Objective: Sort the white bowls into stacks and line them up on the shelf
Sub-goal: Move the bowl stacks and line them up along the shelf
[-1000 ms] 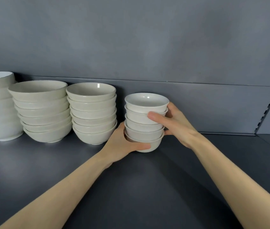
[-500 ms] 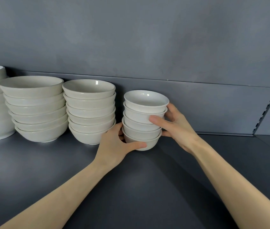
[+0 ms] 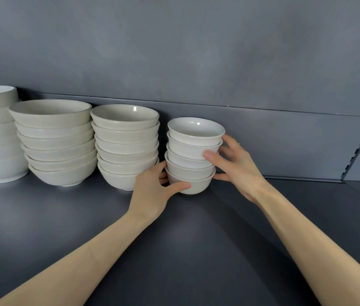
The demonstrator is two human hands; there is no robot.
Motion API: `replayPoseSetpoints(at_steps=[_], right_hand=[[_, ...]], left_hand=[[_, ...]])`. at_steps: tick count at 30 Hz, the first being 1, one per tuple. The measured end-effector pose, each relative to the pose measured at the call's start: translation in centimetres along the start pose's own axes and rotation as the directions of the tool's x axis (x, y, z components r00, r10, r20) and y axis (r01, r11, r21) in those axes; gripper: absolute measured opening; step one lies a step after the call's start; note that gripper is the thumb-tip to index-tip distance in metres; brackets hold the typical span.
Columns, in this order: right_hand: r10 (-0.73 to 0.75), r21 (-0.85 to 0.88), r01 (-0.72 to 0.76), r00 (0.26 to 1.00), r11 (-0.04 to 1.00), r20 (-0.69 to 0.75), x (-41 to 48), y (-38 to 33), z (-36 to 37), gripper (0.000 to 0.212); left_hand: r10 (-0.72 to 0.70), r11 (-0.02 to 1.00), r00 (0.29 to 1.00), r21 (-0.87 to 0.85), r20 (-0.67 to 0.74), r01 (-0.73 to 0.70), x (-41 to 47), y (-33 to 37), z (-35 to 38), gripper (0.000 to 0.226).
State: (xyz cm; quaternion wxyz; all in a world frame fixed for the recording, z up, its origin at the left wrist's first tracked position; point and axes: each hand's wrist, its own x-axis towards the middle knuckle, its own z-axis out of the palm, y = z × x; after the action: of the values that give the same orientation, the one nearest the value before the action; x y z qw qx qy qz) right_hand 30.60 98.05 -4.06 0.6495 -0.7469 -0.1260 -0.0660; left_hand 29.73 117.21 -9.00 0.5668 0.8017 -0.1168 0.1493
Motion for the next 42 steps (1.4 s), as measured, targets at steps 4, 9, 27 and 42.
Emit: replayPoseSetpoints(at_steps=[4,9,27,42], right_hand=[[-0.002,0.025,0.003,1.000,1.000,-0.016,0.0,0.0,0.1,0.067],[-0.002,0.030,0.003,0.999,1.000,-0.033,0.0,-0.1,0.1,0.066],[-0.005,0.016,0.006,0.999,1.000,-0.053,0.1,-0.1,0.2,0.063],[0.002,-0.016,-0.003,0.998,1.000,-0.057,0.2,0.0,0.1,0.064]], left_hand=[[0.037,0.999,0.999,0.022,0.037,-0.038,0.2,-0.4,0.0,0.056],[0.066,0.995,0.995,0.072,0.081,-0.072,0.5,-1.0,0.1,0.056],[0.070,0.986,0.989,0.143,0.127,-0.088,1.5,-2.4,0.2,0.075],[0.070,0.984,0.990,0.152,0.124,-0.089,1.6,-2.7,0.2,0.076]])
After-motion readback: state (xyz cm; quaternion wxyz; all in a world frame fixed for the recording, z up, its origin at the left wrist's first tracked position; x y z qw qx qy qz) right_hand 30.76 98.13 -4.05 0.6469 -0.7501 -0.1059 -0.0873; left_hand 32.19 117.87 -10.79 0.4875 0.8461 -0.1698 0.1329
